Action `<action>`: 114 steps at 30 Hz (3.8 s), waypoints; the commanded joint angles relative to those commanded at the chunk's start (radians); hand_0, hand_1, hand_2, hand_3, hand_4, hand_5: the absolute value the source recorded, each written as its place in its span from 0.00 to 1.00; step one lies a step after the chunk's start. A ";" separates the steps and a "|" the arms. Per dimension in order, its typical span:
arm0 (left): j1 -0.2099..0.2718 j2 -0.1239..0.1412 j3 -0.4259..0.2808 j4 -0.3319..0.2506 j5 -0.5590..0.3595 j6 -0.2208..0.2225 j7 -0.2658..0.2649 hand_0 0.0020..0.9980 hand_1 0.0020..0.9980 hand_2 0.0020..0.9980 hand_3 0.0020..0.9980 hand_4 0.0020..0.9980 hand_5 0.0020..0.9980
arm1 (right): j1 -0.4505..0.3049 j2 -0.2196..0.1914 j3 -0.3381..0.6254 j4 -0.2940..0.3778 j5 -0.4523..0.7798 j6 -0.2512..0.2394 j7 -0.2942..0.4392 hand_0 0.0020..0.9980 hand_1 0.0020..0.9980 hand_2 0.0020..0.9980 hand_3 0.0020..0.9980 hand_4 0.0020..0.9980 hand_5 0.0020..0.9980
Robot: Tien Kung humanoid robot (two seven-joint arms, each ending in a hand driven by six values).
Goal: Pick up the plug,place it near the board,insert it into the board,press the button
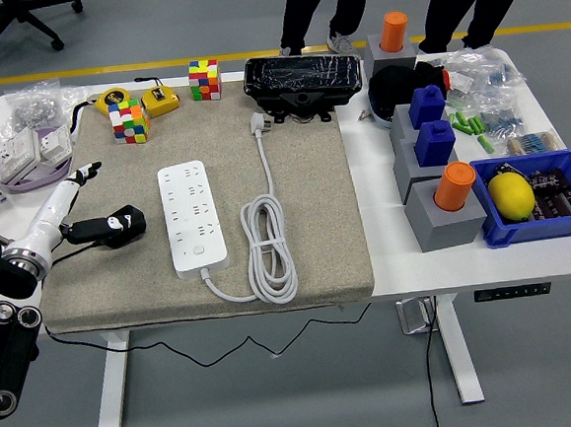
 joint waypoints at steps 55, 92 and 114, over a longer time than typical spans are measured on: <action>-0.086 -0.024 0.029 0.224 -0.009 0.015 -0.029 0.62 0.65 0.63 0.59 0.88 0.00 | 0.003 -0.003 -0.001 0.000 0.005 0.002 0.000 0.77 0.71 0.72 0.77 1.00 1.00; -0.089 -0.027 0.022 0.199 0.075 0.061 -0.033 0.28 0.49 0.50 0.54 0.77 0.00 | 0.007 -0.004 0.002 0.000 0.003 0.001 0.001 0.77 0.71 0.72 0.77 1.00 1.00; -0.064 -0.016 0.055 0.080 0.025 0.105 -0.044 0.22 0.31 0.36 0.50 0.74 0.00 | 0.003 -0.003 -0.006 0.000 0.014 0.001 0.002 0.77 0.71 0.72 0.77 1.00 1.00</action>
